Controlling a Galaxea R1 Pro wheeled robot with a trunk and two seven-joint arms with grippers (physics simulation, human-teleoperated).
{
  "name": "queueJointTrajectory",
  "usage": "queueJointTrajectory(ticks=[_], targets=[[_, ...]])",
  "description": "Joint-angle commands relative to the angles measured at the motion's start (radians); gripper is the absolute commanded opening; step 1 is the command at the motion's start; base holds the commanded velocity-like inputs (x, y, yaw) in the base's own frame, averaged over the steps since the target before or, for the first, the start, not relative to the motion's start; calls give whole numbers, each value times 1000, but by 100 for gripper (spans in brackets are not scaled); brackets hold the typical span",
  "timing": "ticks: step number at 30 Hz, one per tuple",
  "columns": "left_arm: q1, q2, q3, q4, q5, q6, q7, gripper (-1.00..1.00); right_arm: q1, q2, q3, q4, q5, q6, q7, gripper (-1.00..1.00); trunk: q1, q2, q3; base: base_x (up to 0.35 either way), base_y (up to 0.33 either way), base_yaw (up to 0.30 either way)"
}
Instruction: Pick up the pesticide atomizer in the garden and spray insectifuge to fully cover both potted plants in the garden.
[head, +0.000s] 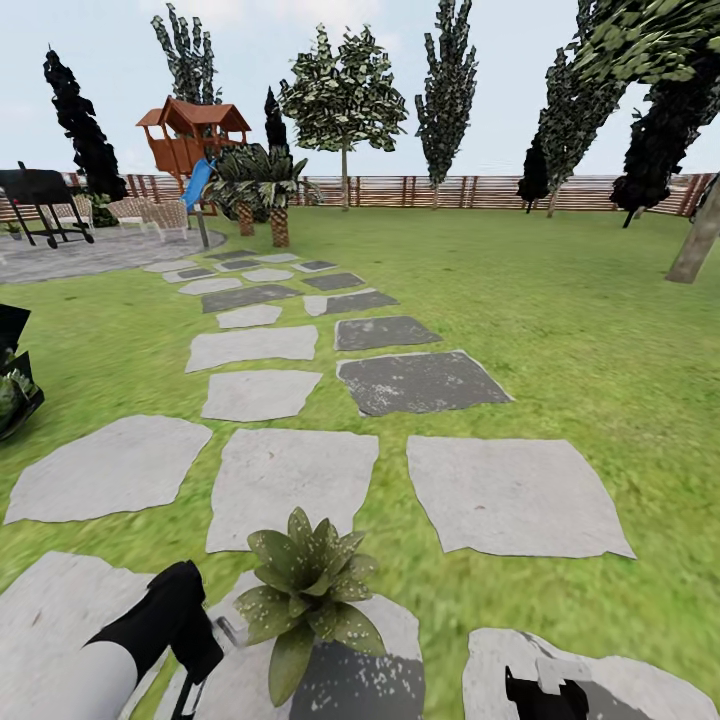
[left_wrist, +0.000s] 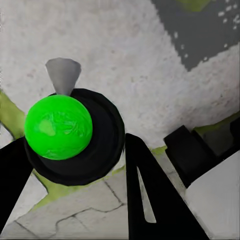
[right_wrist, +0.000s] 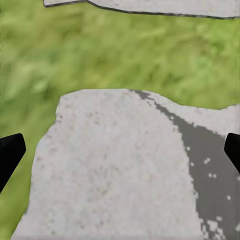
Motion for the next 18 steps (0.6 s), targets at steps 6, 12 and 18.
queueJointTrajectory(ticks=[6, 12, 18], targets=[[26, 58, -2, 5, 5, -1, -5, -100, -1, 0, -6, 2, 11, -4, -4, 100, 0, 0, -1, 0, 0, 0], [41, 53, 7, -7, 13, 3, -4, -100, -1, 2, -6, 0, 9, -5, -3, 100, 0, 0, -1, 0, 0, 0], [41, 49, 89, -10, 12, -3, -2, -100, -1, 2, -6, 0, 9, -4, -3, 100, 0, 0, -1, 0, -191, 0]])
